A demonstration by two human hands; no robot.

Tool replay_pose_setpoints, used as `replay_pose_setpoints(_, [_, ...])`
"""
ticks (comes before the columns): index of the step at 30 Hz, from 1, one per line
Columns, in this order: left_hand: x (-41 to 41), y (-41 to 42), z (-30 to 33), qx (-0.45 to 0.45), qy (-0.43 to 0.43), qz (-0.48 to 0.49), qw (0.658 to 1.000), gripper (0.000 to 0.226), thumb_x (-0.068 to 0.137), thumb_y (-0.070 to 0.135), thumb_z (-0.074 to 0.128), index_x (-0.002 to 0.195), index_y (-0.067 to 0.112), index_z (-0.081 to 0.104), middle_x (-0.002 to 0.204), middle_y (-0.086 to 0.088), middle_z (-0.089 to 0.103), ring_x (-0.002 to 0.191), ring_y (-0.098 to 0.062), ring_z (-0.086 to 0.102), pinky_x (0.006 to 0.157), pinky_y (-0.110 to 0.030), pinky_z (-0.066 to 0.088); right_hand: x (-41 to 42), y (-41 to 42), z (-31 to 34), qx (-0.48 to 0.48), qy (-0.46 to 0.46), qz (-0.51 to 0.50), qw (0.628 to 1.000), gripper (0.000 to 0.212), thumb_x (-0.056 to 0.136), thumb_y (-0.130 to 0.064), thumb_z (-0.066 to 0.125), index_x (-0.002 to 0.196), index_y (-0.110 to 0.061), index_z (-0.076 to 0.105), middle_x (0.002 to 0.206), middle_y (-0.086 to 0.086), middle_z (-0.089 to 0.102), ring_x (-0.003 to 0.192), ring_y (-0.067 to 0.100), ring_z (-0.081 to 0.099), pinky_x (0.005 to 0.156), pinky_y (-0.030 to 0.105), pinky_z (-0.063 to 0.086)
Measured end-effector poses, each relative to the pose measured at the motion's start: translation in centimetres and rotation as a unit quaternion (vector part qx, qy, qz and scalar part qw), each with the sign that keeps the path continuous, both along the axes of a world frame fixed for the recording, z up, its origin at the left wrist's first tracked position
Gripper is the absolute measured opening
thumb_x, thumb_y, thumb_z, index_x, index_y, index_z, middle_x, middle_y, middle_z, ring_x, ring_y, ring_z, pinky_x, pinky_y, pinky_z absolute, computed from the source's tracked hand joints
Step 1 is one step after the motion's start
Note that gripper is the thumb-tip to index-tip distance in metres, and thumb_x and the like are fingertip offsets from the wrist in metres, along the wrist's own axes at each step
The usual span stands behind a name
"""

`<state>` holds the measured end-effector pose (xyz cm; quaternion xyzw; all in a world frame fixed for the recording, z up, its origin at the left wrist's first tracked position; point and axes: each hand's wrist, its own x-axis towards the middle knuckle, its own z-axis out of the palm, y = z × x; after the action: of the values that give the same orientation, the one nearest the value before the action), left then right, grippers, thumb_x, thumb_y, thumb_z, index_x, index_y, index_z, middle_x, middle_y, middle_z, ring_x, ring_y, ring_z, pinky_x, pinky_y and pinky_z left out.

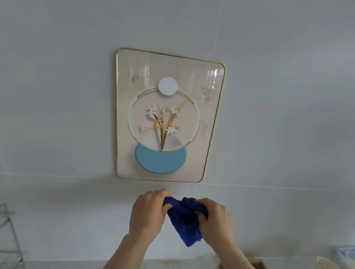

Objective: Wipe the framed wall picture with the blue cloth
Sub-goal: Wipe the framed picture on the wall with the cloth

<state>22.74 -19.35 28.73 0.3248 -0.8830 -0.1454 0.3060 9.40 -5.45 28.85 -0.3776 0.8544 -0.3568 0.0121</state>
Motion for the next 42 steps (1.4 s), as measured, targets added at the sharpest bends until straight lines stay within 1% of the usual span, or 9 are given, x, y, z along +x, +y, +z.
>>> replay_pose_setpoints(4, [-0.2, -0.4, 1.7, 0.052, 0.069, -0.017, 0.996, 0.013, 0.095, 0.028, 0.064, 0.100, 0.040, 0.068, 0.084, 0.020, 0.067, 0.083, -0.009, 0.061, 0.071, -0.022, 0.050, 0.3, -0.7, 2.5, -0.148, -0.171, 0.019, 0.974, 0.036, 0.096, -0.004, 0.060, 0.091, -0.035, 0.076, 0.081, -0.014, 0.079, 0.084, 0.015, 0.074, 0.071, 0.026, 0.058])
replay_pose_setpoints(11, [-2.9, 0.7, 7.3, 0.104, 0.243, -0.055, 0.963, 0.015, 0.094, 0.027, 0.070, 0.103, 0.039, 0.069, 0.094, 0.023, 0.072, 0.089, -0.003, 0.067, 0.076, -0.023, 0.057, 1.5, -2.4, 7.2, -0.365, -0.448, 0.073, 0.813, 0.029, 0.107, -0.017, 0.046, 0.096, -0.003, 0.069, 0.079, 0.017, 0.065, 0.069, 0.026, 0.060, 0.066, 0.037, 0.047])
replay_pose_setpoints(16, [-4.4, 1.7, 10.3, 0.112, 0.302, -0.071, 0.944, 0.014, 0.094, 0.028, 0.070, 0.101, 0.039, 0.074, 0.091, 0.025, 0.074, 0.088, 0.001, 0.067, 0.074, -0.017, 0.055, 1.9, -4.0, 9.6, -0.394, -0.501, 0.163, 0.754, 0.045, 0.103, -0.049, 0.054, 0.096, -0.006, 0.065, 0.082, 0.017, 0.058, 0.071, 0.031, 0.051, 0.062, 0.036, 0.035])
replay_pose_setpoints(23, [-5.2, 0.1, 12.5, 0.125, 0.271, -0.209, 0.931, 0.047, 0.090, 0.013, 0.063, 0.130, 0.036, 0.068, 0.120, 0.027, 0.070, 0.119, 0.008, 0.059, 0.102, -0.020, 0.052, -1.2, -4.0, 12.0, -0.408, -0.426, 0.096, 0.802, 0.024, 0.101, -0.016, 0.064, 0.122, -0.005, 0.067, 0.103, 0.024, 0.076, 0.081, 0.027, 0.069, 0.058, 0.030, 0.050])
replay_pose_setpoints(29, [-7.4, -2.9, 13.1, -0.164, 0.255, -0.036, 0.952, 0.061, 0.098, 0.050, 0.049, 0.154, 0.029, 0.042, 0.161, 0.009, 0.042, 0.154, -0.014, 0.030, 0.128, -0.046, 0.024, -3.4, -4.5, 16.2, -0.488, -0.193, 0.033, 0.850, 0.023, 0.102, -0.007, 0.059, 0.121, -0.021, 0.057, 0.091, 0.002, 0.076, 0.066, 0.009, 0.067, 0.056, 0.022, 0.055])
replay_pose_setpoints(33, [-8.9, -4.6, 14.2, -0.284, 0.164, 0.041, 0.944, 0.084, 0.095, 0.068, 0.043, 0.164, 0.023, 0.023, 0.173, -0.002, 0.017, 0.161, -0.025, 0.009, 0.131, -0.050, 0.006, -4.5, -6.8, 17.9, -0.481, 0.030, 0.035, 0.876, 0.045, 0.091, -0.017, 0.064, 0.135, -0.014, 0.052, 0.134, 0.017, 0.058, 0.111, 0.038, 0.067, 0.093, 0.058, 0.060])
replay_pose_setpoints(36, [-9.8, -6.2, 14.2, -0.316, 0.112, 0.070, 0.940, 0.096, 0.090, 0.074, 0.045, 0.165, 0.020, 0.016, 0.174, -0.005, 0.009, 0.161, -0.029, 0.004, 0.130, -0.054, 0.006, -5.2, -8.3, 17.9, -0.466, 0.137, 0.035, 0.874, 0.061, 0.091, 0.008, 0.063, 0.147, -0.010, 0.046, 0.147, 0.009, 0.041, 0.133, 0.014, 0.051, 0.109, 0.012, 0.043])
replay_pose_setpoints(38, [-10.2, -7.2, 13.9, -0.326, 0.088, 0.076, 0.938, 0.100, 0.089, 0.073, 0.047, 0.165, 0.018, 0.013, 0.174, -0.006, 0.007, 0.161, -0.029, 0.002, 0.130, -0.055, 0.007, -5.5, -9.4, 17.5, -0.448, 0.216, 0.039, 0.867, 0.069, 0.088, 0.013, 0.061, 0.148, -0.015, 0.043, 0.150, 0.007, 0.038, 0.137, 0.015, 0.047, 0.106, 0.006, 0.038])
replay_pose_setpoints(42, [-10.4, -8.7, 13.3, -0.344, 0.113, 0.044, 0.931, 0.082, 0.098, 0.060, 0.037, 0.164, 0.016, 0.017, 0.174, -0.005, 0.008, 0.161, -0.027, 0.001, 0.130, -0.056, 0.009, -7.6, -12.1, 16.0, -0.393, 0.347, 0.034, 0.851, 0.067, 0.085, 0.004, 0.062, 0.143, -0.023, 0.044, 0.148, 0.006, 0.042, 0.136, 0.031, 0.048, 0.110, 0.043, 0.049])
